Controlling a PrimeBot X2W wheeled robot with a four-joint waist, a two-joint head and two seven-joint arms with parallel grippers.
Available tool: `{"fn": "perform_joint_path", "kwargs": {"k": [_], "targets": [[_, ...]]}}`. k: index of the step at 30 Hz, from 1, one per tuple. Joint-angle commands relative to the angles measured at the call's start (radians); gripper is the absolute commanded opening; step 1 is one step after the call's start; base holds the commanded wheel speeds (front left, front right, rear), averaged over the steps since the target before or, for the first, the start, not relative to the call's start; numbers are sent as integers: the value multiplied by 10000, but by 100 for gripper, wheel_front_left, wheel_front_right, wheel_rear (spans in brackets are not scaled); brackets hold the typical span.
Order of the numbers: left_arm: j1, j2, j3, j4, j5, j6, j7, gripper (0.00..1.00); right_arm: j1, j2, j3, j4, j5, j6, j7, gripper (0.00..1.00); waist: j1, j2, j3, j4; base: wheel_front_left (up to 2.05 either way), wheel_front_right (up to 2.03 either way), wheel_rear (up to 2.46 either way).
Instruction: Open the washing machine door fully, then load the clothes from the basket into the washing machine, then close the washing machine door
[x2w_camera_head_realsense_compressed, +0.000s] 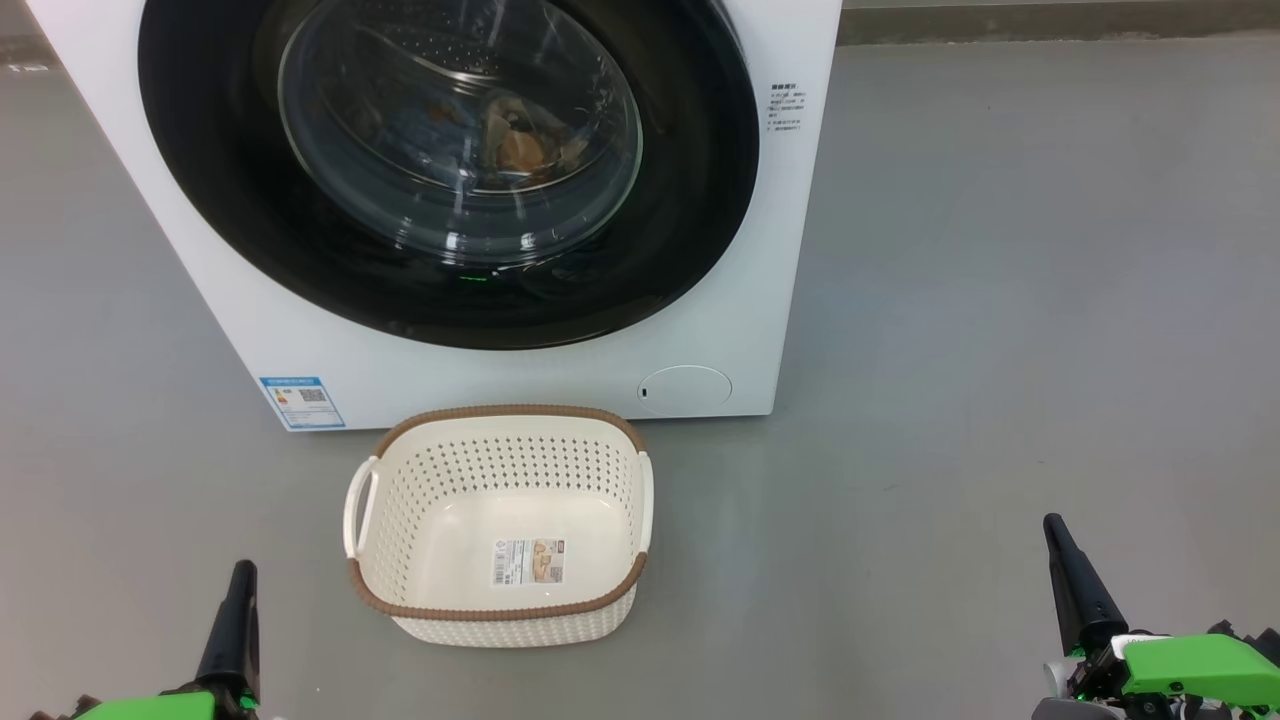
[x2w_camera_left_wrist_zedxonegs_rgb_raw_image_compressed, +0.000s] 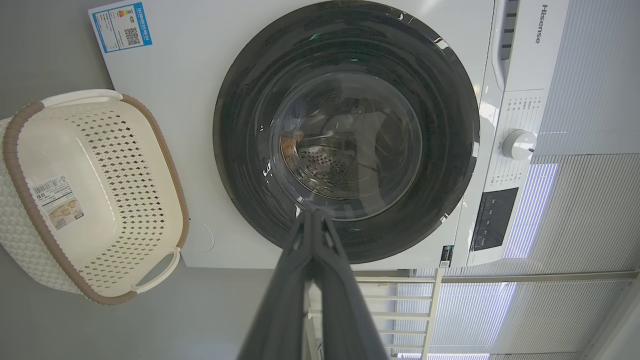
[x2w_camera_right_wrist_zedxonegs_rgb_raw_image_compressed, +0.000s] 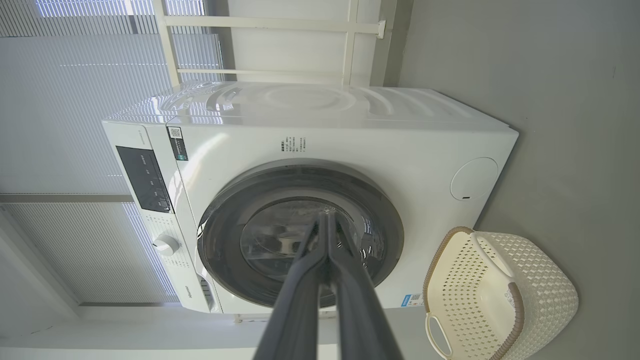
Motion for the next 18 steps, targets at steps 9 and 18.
{"fn": "perform_joint_path", "kwargs": {"k": [9,18], "targets": [[-401,116,368,-187,-24,-32,56,0,-447,1,150,-233,36,-11,54,0,0,-1,0,0,0,0,0],[-403,103,386,-187,-9,-33,71,0,-448,9,139,-233,26,-11,64,0,0,-1,0,0,0,0,0]]}}
